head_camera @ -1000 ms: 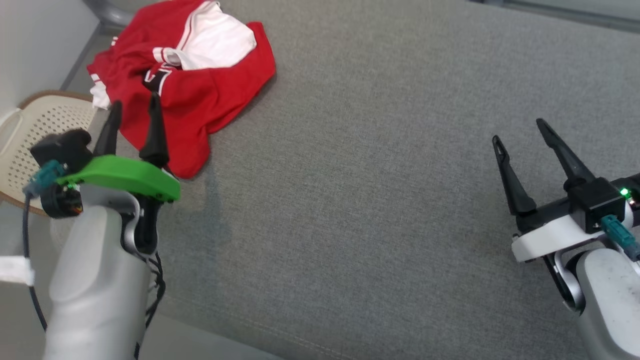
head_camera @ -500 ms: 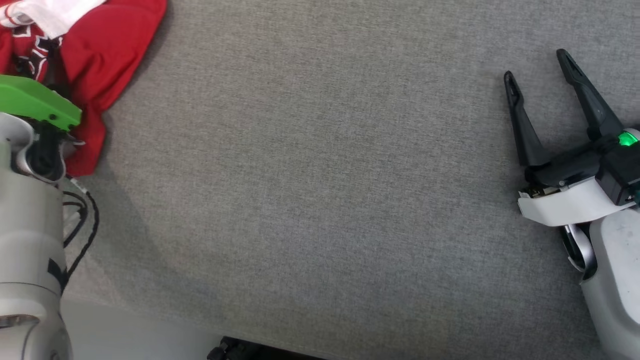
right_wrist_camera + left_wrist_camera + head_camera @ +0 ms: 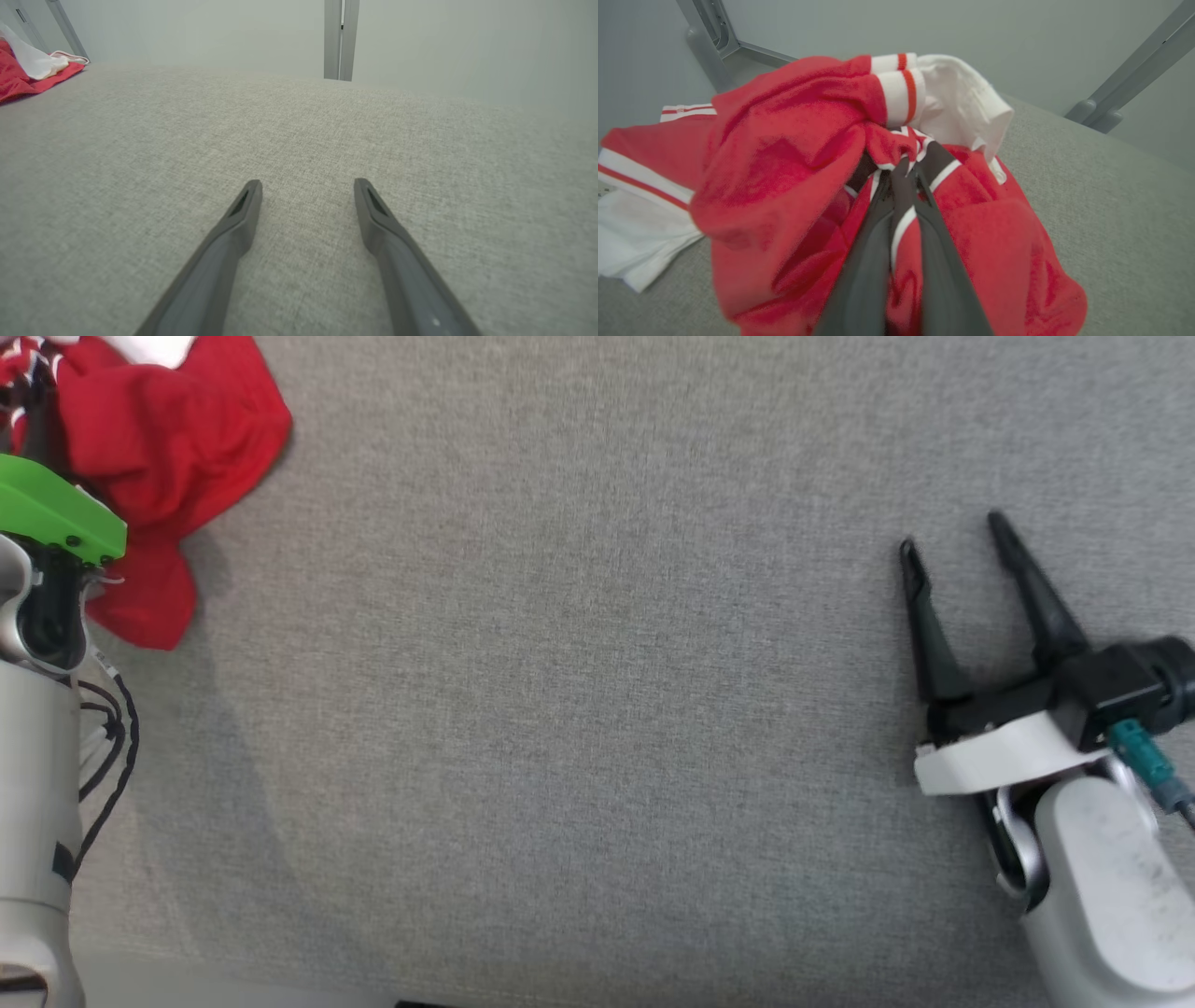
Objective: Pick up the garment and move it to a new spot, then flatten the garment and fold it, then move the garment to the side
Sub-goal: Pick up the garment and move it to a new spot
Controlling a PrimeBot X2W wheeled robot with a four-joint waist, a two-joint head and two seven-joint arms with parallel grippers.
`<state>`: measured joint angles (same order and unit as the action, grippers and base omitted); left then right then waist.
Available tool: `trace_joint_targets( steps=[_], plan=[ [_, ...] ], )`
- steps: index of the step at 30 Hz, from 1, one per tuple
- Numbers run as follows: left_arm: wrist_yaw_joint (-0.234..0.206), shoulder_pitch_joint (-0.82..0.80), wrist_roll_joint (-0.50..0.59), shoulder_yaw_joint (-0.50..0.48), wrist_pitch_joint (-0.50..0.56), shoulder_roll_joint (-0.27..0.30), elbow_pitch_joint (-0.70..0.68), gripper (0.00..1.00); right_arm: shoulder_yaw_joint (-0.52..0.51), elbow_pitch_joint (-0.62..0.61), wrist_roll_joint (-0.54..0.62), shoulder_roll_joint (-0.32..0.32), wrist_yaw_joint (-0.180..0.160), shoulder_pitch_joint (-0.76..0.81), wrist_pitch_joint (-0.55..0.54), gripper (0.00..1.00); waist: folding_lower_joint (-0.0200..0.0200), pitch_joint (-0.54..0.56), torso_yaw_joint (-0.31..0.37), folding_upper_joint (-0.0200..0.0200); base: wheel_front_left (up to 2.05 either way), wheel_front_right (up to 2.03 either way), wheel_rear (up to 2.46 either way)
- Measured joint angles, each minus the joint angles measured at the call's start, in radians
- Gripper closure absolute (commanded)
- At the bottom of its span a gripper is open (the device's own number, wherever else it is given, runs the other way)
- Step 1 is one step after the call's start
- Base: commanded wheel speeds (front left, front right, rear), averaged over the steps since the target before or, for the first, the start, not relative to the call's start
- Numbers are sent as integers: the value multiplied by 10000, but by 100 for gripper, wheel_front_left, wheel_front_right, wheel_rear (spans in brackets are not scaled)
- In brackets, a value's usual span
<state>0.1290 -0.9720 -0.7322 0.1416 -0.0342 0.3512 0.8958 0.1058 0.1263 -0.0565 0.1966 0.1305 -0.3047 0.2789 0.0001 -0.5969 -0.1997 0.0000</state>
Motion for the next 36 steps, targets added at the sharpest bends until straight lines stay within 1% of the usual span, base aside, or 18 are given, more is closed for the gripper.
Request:
trace_joint_targets(
  steps=[2, 3, 4, 6, 9, 11, 14, 15, 17, 20, 24, 27, 29, 31, 34, 36],
  plan=[
    [0, 310, -255, 288, 186, 165, -863, 100, 50, 221, -31, -213, 0, 297, -48, 0, 1, 383, 30, 0, 0, 0, 0],
    [0, 728, -489, 633, 458, 224, -1841, 100, 113, 405, -63, -447, 2, 625, -94, 0, 1, 808, 48, 1, 0, 0, 0],
    [0, 1003, -759, 846, 660, 234, -2508, 100, 98, 481, -90, -571, 2, 812, -125, 0, 0, 1061, 59, 1, 0, 0, 0],
    [0, 1571, -1037, 1214, 1080, 320, -3785, 100, 73, 577, -117, -744, 2, 1110, -134, 0, 1, 1500, 100, 1, 0, 0, 0],
    [0, 2776, -1860, 1609, 1708, 307, -6136, 100, -75, 608, -130, -955, 8, 1480, -140, 0, 0, 2208, 232, 1, 0, 0, 0],
    [-8, 3486, -2159, 1852, 2029, 173, -7471, 100, -226, 594, -157, -1041, 8, 1654, -140, 0, 0, 2584, 353, 1, 0, 0, 0],
    [-324, 4473, -2272, 2328, 2353, -81, -9446, 100, -336, 598, -182, -1191, 8, 1970, -144, 0, 0, 3067, 638, 1, 0, 0, 0],
    [-454, 4787, -2366, 2520, 2416, -265, -10076, 100, -372, 604, -199, -1229, 8, 2028, -146, 0, 0, 3196, 784, 1, 0, 0, 0],
    [-639, 5241, -2527, 2978, 2545, -669, -10957, 100, -495, 571, -203, -1271, 8, 2128, -146, 0, 0, 3396, 1068, 1, 0, 0, 0],
    [-880, 5597, -2518, 3465, 2617, -1037, -11793, 100, -558, 583, -217, -1313, 8, 2250, -146, 0, 0, 3640, 1560, 1, 0, 0, 0],
    [-1072, 5714, -2602, 3965, 2805, -1478, -12096, 100, -606, 556, -268, -1425, 8, 2276, -148, 0, 0, 3836, 2328, 1, 0, 0, 0],
    [-1220, 5697, -2621, 4157, 2943, -1707, -11683, 100, -711, 531, -313, -1430, 8, 2291, -148, 0, 0, 3921, 2919, 1, 0, 0, 0],
    [-1346, 5615, -2502, 4165, 2978, -1712, -10859, 100, -704, 535, -332, -1444, 8, 2302, -146, 0, 0, 3954, 3334, 1, 0, 0, 0],
    [-1519, 5434, -2069, 4121, 2867, -1569, -9821, 100, -713, 539, -428, -1453, 8, 2329, -146, 0, 0, 3965, 3697, 1, 0, 0, 0],
    [-1672, 5285, -1778, 4044, 2516, -1515, -7735, 100, -725, 560, -673, -1450, 8, 2396, -146, 0, 0, 3951, 4208, 0, 0, 0, 0],
    [-1745, 5090, -867, 4249, 1935, -1381, -6203, 100, -650, 589, -744, -1453, 8, 2426, -146, 0, 0, 3924, 4522, 0, 0, 0, 0]
  ],
)
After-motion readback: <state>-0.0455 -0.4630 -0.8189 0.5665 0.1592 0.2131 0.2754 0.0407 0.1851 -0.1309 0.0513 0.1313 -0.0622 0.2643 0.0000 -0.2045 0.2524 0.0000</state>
